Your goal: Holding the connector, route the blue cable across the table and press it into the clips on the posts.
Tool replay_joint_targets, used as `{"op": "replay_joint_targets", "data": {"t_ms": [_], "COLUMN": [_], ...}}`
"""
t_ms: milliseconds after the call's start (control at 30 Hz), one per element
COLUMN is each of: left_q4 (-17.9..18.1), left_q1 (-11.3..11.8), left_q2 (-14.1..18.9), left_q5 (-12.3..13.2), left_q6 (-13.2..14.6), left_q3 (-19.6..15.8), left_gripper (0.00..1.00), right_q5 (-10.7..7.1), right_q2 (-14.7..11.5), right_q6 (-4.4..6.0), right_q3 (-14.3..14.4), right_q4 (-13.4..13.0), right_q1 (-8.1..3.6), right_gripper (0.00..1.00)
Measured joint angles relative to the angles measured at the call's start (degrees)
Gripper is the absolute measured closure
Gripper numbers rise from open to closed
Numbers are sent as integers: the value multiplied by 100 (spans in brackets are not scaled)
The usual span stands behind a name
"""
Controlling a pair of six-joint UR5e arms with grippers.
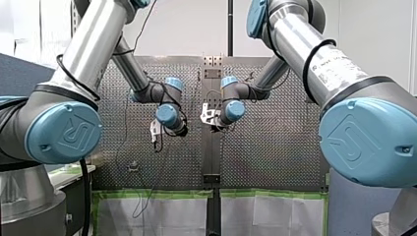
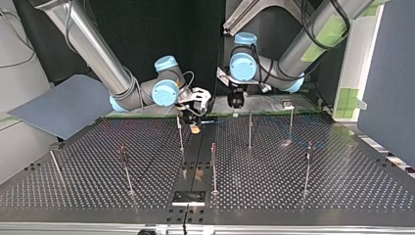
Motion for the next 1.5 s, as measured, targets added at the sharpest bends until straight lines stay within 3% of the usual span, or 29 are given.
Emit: {"op": "replay_joint_targets", "data": {"t_ms": [200, 433, 633, 900, 933, 967, 1000, 1033, 1067, 1100, 1167, 1500], "left_q4": [133, 152, 12, -169, -181, -191, -200, -206, -208, -206, -194, -145], "left_q1": [-33, -23, -63, -107, -115, -123, -134, -142, -148, -154, -159, -187], "left_q2": [-239, -292, -469, -713, -718, -721, -723, -724, -724, -724, -723, -722], "left_q5": [-124, -200, -151, -277, -303, -327, -353, -368, -380, -392, -404, -428], "left_q6": [-50, -148, -124, -88, -73, -60, -46, -38, -32, -26, -18, -22], "left_q3": [241, 467, 589, 730, 737, 741, 746, 747, 748, 748, 749, 821], "left_gripper": [0, 0, 0, 4, 22, 33, 33, 45, 66, 66, 96, 100], "right_q5": [-6, -12, -15, -19, -20, -20, -20, -19, -18, -17, -16, -23], "right_q2": [1, 1, 1, 1, 1, 1, 1, 1, 1, 1, 1, -4], "right_q6": [0, 0, 16, 26, 26, 26, 26, 27, 28, 29, 29, 22], "right_q3": [0, -1, -1, 0, 0, 0, 0, -1, -1, -1, 0, -1], "right_q4": [-3, -8, -11, -18, -18, -18, -19, -21, -22, -24, -25, -18], "right_q1": [-15, -28, -44, -57, -57, -57, -57, -57, -57, -57, -57, -59], "right_gripper": [100, 100, 100, 100, 100, 100, 100, 100, 100, 100, 100, 100]}}
